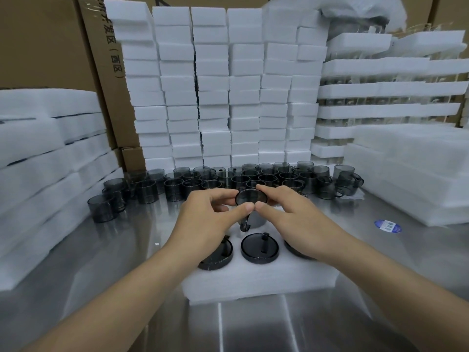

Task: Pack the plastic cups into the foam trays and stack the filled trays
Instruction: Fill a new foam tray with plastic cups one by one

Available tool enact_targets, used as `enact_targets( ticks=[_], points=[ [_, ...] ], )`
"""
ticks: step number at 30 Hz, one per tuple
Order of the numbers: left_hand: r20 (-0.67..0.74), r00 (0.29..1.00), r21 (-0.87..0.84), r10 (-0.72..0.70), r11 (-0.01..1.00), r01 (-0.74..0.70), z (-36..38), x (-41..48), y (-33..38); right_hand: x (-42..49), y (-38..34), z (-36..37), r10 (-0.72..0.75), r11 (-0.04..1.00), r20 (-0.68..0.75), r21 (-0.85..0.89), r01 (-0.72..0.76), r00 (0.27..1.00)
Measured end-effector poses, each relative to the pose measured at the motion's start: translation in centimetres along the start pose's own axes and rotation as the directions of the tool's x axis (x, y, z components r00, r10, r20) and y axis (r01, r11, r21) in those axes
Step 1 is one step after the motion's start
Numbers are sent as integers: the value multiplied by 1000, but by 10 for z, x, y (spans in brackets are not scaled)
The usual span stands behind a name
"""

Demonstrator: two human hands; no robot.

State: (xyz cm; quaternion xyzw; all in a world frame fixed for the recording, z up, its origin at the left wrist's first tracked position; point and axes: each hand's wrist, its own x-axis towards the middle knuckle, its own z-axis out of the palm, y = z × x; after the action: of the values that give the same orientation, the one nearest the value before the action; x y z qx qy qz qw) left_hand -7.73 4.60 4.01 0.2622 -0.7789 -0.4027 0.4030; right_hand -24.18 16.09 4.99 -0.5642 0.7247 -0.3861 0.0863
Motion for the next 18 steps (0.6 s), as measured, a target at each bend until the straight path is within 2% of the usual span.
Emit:
enact_targets(
  ticks=[11,18],
  points=[
    [-20,999,-30,-46,999,45,-1,-1,1,-1,-1,1,-20,999,26,-43,21,999],
    [-5,999,192,-49,980,49,3,2,-2,0,-2,3,31,975,51,-222,-19,998]
  ],
)
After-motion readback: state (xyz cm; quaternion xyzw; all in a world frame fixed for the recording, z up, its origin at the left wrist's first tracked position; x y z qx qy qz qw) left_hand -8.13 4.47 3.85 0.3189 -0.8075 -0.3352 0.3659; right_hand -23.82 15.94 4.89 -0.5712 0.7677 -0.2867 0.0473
